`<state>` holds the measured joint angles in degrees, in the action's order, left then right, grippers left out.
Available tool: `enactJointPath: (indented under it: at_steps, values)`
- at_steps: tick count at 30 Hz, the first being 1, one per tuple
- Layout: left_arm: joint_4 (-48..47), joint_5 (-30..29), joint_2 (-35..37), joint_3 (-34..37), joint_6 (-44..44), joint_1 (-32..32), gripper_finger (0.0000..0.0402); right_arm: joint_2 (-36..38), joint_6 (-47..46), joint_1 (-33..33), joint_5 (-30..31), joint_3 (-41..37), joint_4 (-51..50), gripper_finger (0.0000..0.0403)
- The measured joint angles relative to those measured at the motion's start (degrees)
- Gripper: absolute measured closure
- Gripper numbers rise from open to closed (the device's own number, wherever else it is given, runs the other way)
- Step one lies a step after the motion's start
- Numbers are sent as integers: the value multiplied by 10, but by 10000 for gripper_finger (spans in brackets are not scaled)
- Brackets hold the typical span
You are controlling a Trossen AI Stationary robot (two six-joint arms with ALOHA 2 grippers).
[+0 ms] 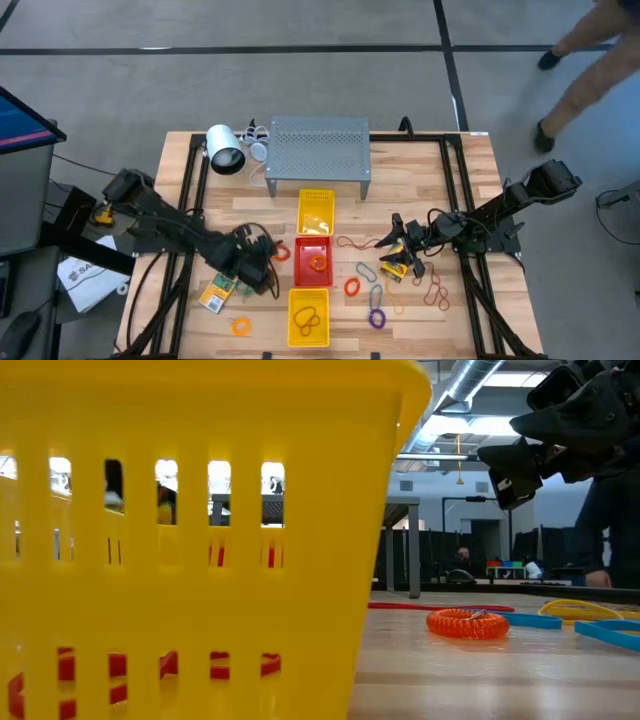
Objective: Pick & Place Office Desk Supplies
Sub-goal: Put the crayon into the top yellow bin
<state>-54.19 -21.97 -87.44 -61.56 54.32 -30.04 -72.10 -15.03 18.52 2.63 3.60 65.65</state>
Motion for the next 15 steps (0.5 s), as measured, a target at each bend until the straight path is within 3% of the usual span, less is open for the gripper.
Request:
enactJointPath:
  at_steps: [8,15]
  values:
    - [-20,40,70,0,-3,25,399,0,0,0,0,14,-8,221]
    - [-20,43,109,0,-35,34,399,0,0,-3,-13,51,-75,221]
